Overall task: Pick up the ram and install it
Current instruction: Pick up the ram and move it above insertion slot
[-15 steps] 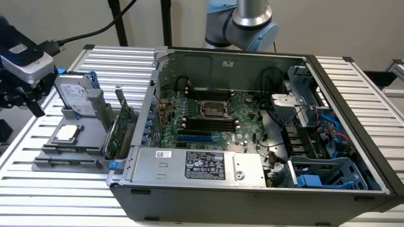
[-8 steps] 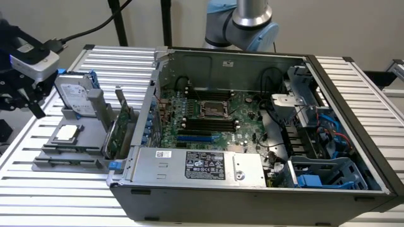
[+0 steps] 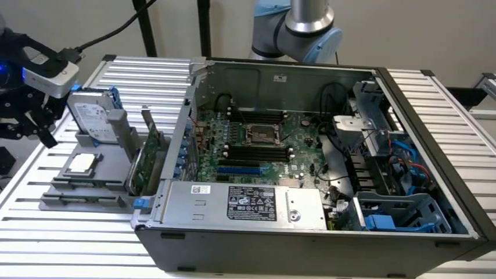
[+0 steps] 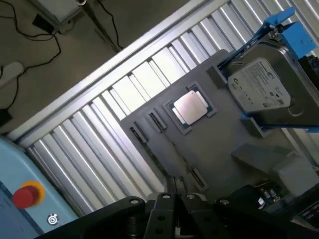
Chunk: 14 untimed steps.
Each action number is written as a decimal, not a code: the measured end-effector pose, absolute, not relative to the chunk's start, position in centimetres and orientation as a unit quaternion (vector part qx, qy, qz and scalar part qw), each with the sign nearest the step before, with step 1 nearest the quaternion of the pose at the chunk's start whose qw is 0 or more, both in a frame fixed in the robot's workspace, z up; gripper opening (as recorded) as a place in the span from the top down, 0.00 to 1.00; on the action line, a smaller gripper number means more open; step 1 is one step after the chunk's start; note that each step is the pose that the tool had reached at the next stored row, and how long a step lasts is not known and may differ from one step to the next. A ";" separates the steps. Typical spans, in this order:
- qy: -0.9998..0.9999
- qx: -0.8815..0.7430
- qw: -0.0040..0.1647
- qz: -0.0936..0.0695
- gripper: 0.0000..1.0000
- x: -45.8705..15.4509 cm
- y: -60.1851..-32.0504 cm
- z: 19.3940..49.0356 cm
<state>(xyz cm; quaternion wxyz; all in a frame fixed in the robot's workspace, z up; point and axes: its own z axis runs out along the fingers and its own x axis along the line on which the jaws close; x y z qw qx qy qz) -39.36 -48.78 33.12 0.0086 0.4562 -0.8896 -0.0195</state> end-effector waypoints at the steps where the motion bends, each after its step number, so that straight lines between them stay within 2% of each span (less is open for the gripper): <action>1: -0.885 0.464 0.009 -0.019 1.00 -39.4 -48.8 33.0; 14: -0.825 0.565 0.011 -0.018 1.00 -39.4 -48.8 32.0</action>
